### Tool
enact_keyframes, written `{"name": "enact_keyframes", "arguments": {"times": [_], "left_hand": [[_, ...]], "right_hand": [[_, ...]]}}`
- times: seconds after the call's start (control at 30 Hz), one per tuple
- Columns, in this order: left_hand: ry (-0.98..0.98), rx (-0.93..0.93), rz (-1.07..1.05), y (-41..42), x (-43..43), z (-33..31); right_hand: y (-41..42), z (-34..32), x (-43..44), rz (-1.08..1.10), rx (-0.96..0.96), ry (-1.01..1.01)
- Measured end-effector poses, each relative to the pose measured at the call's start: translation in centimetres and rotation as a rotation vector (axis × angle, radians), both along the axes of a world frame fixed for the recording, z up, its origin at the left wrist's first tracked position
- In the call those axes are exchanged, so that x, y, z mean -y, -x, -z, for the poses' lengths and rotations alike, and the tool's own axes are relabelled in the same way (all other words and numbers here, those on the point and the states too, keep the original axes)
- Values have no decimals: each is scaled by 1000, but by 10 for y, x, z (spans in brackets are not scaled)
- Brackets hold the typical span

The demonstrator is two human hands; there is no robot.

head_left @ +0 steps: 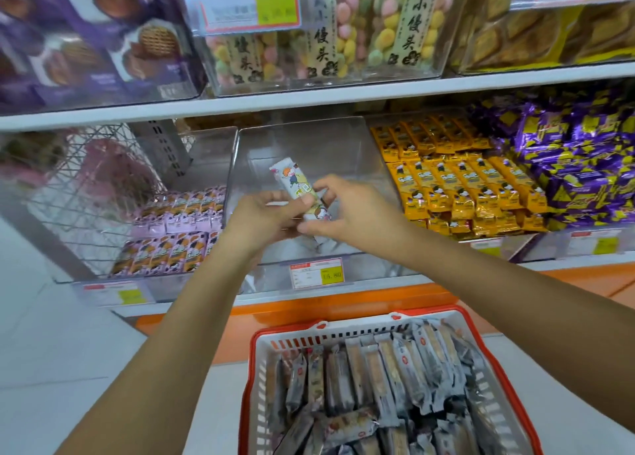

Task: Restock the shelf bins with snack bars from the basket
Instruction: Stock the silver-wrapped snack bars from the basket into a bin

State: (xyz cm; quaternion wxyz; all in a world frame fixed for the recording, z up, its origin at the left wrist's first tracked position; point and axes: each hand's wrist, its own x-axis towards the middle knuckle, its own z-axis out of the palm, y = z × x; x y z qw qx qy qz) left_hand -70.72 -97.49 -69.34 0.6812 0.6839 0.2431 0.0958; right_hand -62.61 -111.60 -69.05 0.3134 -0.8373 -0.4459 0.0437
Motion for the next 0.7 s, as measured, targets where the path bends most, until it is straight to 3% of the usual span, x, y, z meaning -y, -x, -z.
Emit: {"name": "enact_keyframes", "arguments": {"times": [0.13, 0.27, 0.37, 0.47, 0.63, 0.7], "left_hand": [[-229, 5, -21, 2, -11, -4], [-676, 3, -279, 19, -40, 2], [-805, 22, -368, 33, -47, 9], [-753, -7, -339, 40, -52, 24], [-584, -78, -246, 41, -63, 38], [-560, -77, -229, 41, -64, 38]], "right_hand": [[-17, -2, -33, 162, -139, 73], [-43, 7, -46, 263, -6, 481], [-51, 27, -58, 264, 104, 686], [-56, 49, -73, 226, 27, 765], [-57, 66, -91, 263, -226, 603], [-53, 64, -92, 229, -251, 634]]}}
